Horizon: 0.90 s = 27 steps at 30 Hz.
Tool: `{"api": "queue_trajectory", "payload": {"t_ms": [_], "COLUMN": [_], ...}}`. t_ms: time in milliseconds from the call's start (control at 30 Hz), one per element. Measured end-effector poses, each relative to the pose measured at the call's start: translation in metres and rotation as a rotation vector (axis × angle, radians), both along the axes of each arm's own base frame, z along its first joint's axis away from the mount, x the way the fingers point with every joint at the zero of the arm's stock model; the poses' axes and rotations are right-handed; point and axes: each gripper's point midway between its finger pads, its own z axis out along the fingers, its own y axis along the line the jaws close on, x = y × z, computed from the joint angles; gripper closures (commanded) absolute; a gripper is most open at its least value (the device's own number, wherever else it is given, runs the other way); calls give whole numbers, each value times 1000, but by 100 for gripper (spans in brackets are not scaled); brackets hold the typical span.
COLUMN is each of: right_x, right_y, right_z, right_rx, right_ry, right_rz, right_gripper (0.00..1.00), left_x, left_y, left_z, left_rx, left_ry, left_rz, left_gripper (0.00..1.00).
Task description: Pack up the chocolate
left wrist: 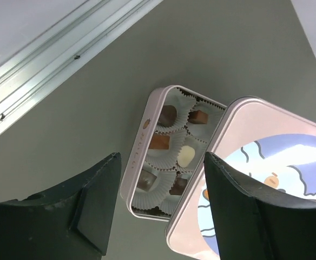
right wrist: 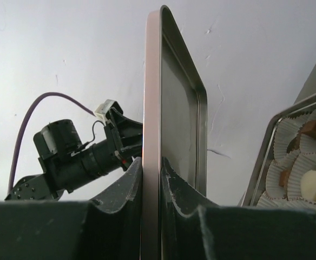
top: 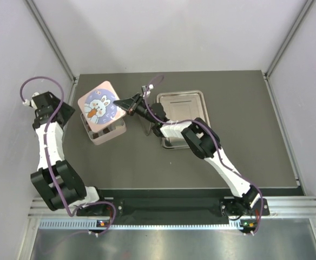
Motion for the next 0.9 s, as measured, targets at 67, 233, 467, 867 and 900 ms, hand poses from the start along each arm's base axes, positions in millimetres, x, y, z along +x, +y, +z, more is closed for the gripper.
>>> {"api": "queue_trajectory", "payload": {"t_ms": [67,233,467,867,900], "right_x": [0,-2,-8,-5,-5], "right_y": [2,10,25,36,36], "right_z": [0,-7,-33,-73,-72], "right_rx": [4,2,-28,-87,-84], "right_ry": [16,52,97,168,166], "right_rz": [-7,-31,-41,-34,-34], "right_gripper": [100,100,100,100,100], "left_x": [3,6,5,-9,-10], "left_y": [0,-4,-7,-21,-21], "left_z": [-5,-15,-23,-70,-74], "left_rx": [-11,-34,-46,-129,-133], "left_ry": [11,29,35,107,114], "left_rz": [-12,-38,-51,-52,-52], "left_gripper": [32,36,39,48,48]}}
